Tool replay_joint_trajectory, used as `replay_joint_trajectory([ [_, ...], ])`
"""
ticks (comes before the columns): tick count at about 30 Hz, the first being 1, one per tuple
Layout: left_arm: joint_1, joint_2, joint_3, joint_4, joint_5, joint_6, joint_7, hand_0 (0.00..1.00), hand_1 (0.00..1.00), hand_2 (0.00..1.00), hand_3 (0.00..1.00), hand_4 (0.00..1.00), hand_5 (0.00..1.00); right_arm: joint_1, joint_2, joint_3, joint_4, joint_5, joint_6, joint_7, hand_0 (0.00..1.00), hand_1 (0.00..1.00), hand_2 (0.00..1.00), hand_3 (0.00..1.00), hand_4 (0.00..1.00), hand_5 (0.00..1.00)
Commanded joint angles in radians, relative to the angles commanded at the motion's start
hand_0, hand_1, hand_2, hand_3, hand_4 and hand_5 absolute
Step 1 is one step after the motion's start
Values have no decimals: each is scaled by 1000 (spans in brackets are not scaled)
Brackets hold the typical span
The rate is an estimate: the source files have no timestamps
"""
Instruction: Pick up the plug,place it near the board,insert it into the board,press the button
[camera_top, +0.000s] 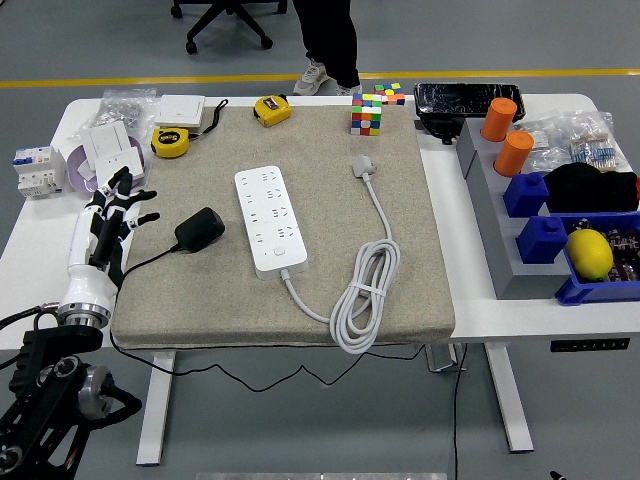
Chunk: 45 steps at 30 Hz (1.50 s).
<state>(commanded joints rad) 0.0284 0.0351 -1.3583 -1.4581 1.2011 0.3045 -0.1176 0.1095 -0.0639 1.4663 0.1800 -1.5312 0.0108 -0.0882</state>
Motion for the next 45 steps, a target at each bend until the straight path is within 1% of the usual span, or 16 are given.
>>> replay_joint_trajectory([
  [1,3,0,6,2,23,-1,9,220,53,149,830,830,371,0,0,1,0,-2,0,0,822,733,740,773,998,877],
  [5,11,2,24,8,122,-19,52,220,53,149,830,830,371,-2,2,5,0,-16,2,-2,822,733,740,773,998,877],
  [6,11,3,25,8,135,-19,57,220,53,149,830,830,371,-2,2,6,0,-17,2,-2,822,733,740,773,998,877],
  [7,10,3,24,10,175,-16,73,212,47,147,812,813,355,-1,3,12,0,-24,2,-2,822,733,740,773,998,877],
  [12,0,8,7,11,380,-6,130,212,47,147,812,813,355,3,6,13,0,-33,3,-5,822,733,740,773,998,877],
  [13,0,8,6,11,418,-6,133,278,152,272,823,799,336,3,6,12,0,-33,3,-5,822,733,740,773,998,877],
  [16,-1,10,-1,11,519,-14,146,278,152,272,823,799,336,4,7,13,0,-37,3,-5,822,733,740,773,998,877],
  [18,1,11,-1,12,524,-18,146,278,152,272,823,799,336,4,8,16,0,-41,3,-6,822,733,740,773,998,877],
  [19,1,12,-1,12,523,-19,146,409,393,499,838,822,347,3,8,17,0,-42,3,-6,822,733,740,774,998,876],
  [24,5,14,2,11,517,-20,143,409,393,499,838,822,347,2,9,17,0,-40,3,-6,822,733,740,774,998,876],
  [25,5,14,2,10,516,-21,143,440,490,540,830,832,359,2,9,17,0,-40,3,-7,821,733,740,774,998,876],
  [45,6,16,4,-2,522,-29,153,448,519,552,828,854,382,1,9,13,0,-32,2,-7,821,733,740,773,998,875],
])
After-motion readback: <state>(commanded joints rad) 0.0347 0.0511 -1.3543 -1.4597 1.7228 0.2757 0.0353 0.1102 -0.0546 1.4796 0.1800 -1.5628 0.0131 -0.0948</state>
